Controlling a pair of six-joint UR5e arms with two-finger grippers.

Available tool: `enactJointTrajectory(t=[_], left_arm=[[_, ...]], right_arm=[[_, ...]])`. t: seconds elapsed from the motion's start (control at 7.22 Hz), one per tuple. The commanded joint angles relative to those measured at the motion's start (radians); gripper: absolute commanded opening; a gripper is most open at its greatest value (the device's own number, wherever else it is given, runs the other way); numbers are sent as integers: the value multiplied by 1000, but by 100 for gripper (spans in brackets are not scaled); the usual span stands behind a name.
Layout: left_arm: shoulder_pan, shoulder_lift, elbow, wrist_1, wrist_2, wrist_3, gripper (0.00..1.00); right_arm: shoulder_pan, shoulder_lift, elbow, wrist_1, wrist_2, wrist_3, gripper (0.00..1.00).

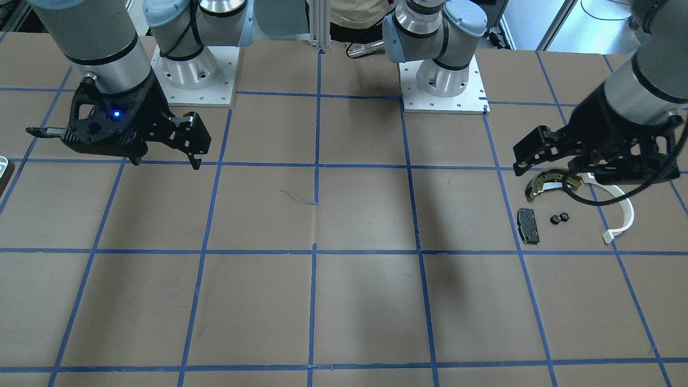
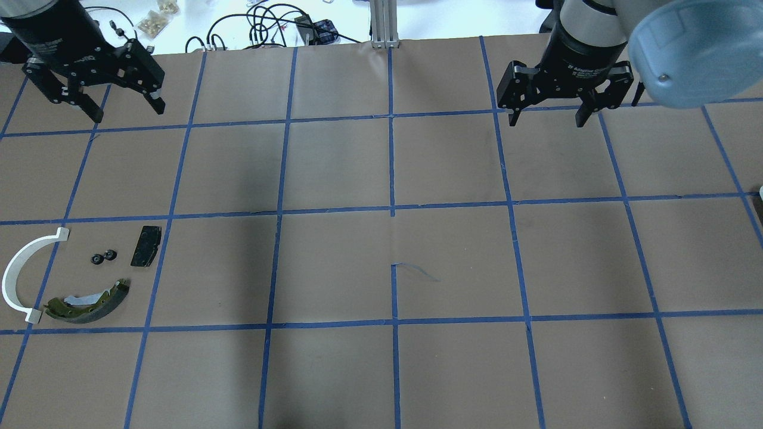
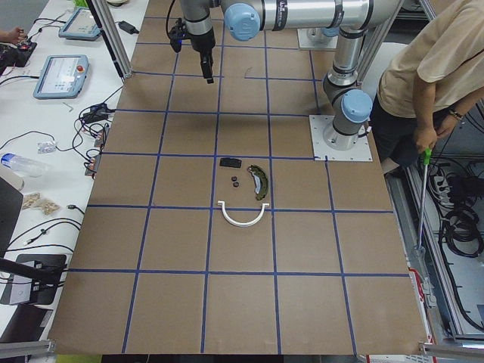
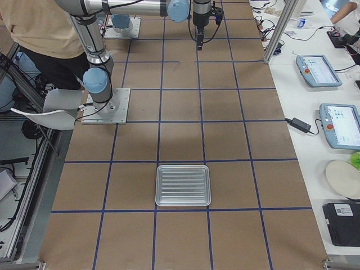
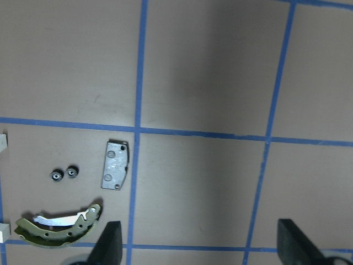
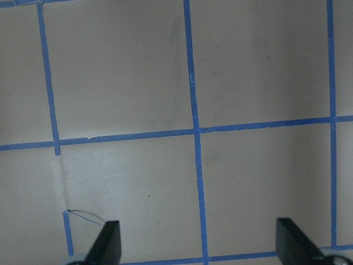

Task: Place bearing gear from tray to pile

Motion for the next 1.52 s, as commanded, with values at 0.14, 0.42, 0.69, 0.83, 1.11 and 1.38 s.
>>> enactJointTrajectory(t=[0.14,0.42,0.69,0.83,1.11,1.38], left_arm=[[-132,32,-31,-1,26,-78,100],[-189,64,-127,59,29,-76,100],[-194,153,-230,94,30,-75,100],[-194,176,-269,114,30,-66,100],[-182,204,-297,133,38,-46,100],[-168,204,-289,136,38,-40,100]], right_arm=[[0,0,0,0,0,-1,100],[0,0,0,0,0,-1,100],[0,0,0,0,0,1,100],[0,0,0,0,0,-1,100],[0,0,0,0,0,-1,100],[0,0,0,0,0,-1,100]])
